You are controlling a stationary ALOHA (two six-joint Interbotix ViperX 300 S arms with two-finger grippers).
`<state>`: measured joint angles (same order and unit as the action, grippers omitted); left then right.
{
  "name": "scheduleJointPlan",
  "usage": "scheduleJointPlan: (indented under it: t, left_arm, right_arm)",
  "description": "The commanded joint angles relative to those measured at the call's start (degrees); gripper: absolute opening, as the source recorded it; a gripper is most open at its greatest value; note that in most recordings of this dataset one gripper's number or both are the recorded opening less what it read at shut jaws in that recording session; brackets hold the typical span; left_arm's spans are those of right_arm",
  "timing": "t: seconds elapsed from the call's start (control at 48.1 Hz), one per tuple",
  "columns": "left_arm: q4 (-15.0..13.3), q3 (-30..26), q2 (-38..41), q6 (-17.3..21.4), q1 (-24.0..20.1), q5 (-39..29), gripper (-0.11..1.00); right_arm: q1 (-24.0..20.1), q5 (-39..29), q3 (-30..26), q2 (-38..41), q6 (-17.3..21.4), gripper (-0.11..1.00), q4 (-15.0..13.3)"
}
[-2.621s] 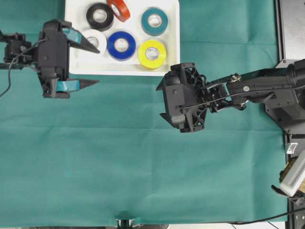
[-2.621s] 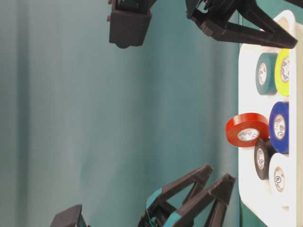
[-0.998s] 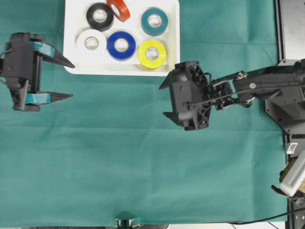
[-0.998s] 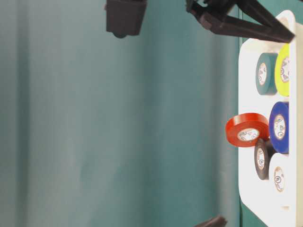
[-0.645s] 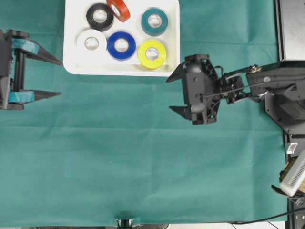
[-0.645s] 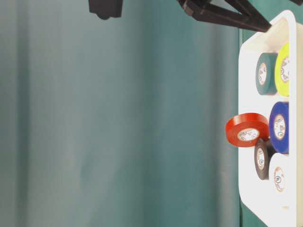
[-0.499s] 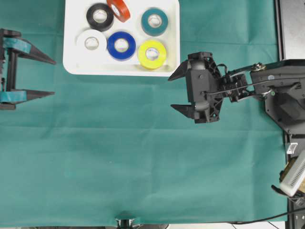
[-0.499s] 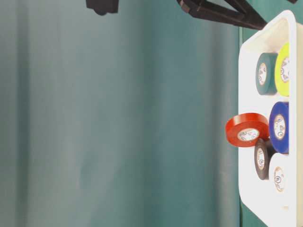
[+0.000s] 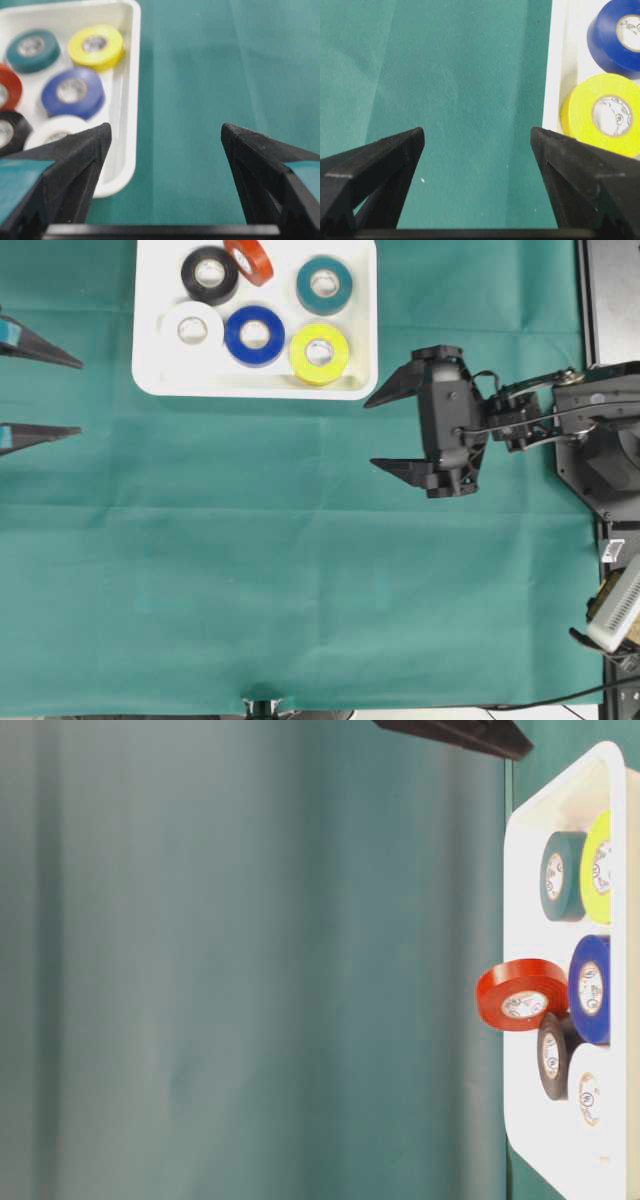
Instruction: Put the tape alternately from left to right into the white case.
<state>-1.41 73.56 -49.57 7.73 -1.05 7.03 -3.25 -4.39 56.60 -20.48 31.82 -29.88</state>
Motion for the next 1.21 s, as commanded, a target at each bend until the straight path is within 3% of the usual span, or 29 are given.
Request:
scheduleJointPlan:
  t: [0.0,0.374,1.186]
  left_arm:
    - [-0.2,0.4,-1.7,0.1,0.0,0.5,0.92]
    - [-0.2,3.0,-5.8,0.1,-0.4,0.5,0.92]
    - [-0.2,3.7,-7.9,0.0,-1.1,0.1,0.92]
  right_arm:
    - [0.7,0.8,0.4,-2.1,-0.1,0.69,-0.2]
    - [2.4,6.6,4.7,-7.8,-0.1,0.68,-0.2]
    - [4.0,6.9,13.9,-24.4,0.1,0.68,0.2]
